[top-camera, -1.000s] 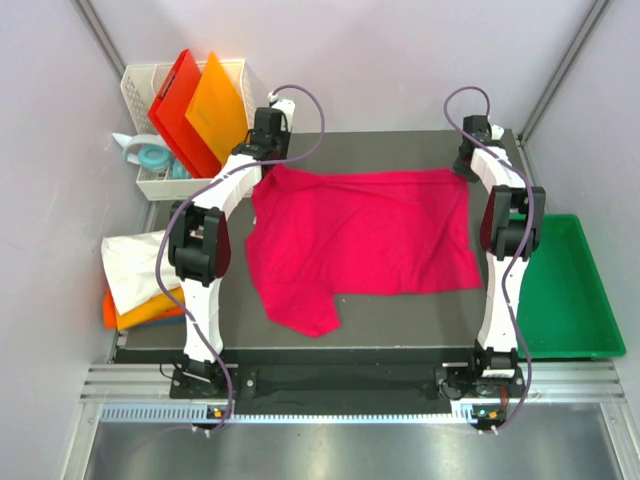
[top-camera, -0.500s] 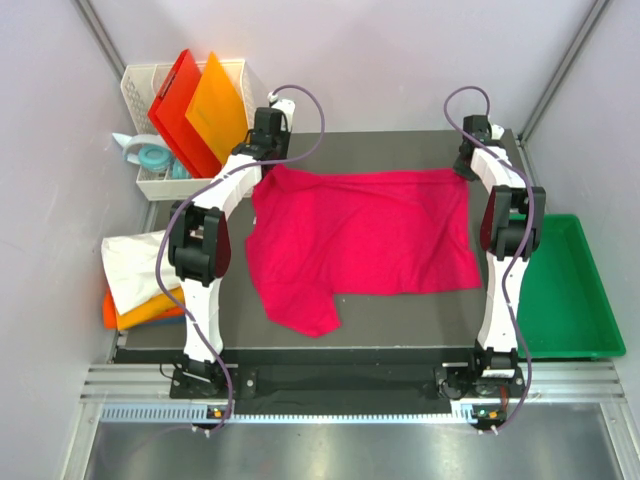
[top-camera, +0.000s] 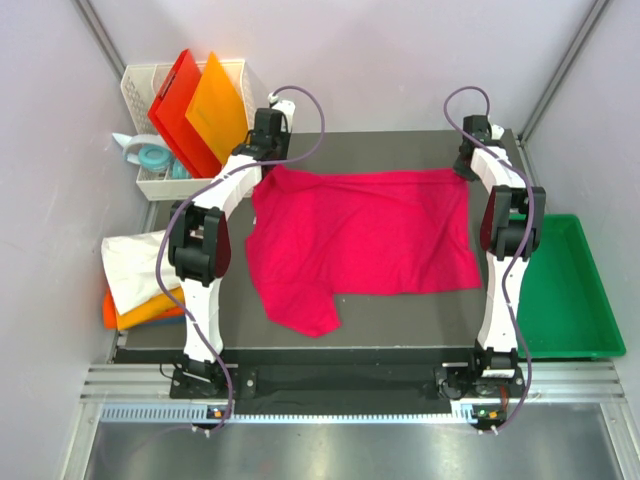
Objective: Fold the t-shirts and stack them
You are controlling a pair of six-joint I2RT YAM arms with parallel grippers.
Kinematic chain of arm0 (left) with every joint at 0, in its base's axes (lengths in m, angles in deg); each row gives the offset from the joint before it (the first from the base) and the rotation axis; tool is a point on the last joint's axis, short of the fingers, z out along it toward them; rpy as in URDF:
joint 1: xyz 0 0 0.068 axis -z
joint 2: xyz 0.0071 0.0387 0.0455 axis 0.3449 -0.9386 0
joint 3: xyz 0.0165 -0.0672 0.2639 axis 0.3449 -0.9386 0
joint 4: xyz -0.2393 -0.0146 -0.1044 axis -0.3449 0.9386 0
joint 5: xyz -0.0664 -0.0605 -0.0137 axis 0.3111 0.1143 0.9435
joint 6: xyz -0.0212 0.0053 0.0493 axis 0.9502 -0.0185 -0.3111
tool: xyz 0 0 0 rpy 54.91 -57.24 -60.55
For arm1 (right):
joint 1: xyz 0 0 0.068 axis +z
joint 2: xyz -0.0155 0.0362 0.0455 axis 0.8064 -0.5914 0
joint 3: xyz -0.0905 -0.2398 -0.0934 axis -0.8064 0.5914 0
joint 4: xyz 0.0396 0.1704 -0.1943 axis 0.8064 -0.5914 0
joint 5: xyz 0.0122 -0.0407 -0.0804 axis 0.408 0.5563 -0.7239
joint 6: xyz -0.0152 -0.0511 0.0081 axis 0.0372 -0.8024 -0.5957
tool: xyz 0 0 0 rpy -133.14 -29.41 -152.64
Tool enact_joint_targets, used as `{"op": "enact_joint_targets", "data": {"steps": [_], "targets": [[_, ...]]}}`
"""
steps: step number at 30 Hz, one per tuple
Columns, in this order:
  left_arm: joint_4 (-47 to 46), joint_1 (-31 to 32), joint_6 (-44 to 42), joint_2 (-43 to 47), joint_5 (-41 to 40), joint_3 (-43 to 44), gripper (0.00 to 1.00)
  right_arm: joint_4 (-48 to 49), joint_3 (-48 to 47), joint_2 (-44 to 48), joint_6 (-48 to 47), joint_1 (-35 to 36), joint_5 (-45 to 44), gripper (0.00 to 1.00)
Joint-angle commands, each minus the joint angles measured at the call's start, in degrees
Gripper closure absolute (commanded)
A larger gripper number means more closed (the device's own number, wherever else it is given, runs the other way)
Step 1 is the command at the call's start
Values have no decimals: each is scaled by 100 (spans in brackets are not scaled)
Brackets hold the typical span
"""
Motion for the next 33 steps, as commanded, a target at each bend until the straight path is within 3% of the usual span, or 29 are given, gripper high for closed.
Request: {"op": "enact_joint_targets", "data": {"steps": [1,6,8,10,27,33], "targets": [[-184,25,27,59,9,-48,100,10,-197,127,8,7,-43,81],[-193,25,27,51,18,-48,100,1,-205,109,26,-2,-8,83],[-193,25,36,51,18,-48,100,1,-205,109,26,-11,18,88],[-202,25,27,51,18,-48,100,-7,-205,100,61,-20,27,100],[-105,25,98,244,-17,339,100,415,5,1497,-36,156,10,100],[-35,-106,211,411,-123,374,100,458,514,2235,-150,156,-350,100]]}}
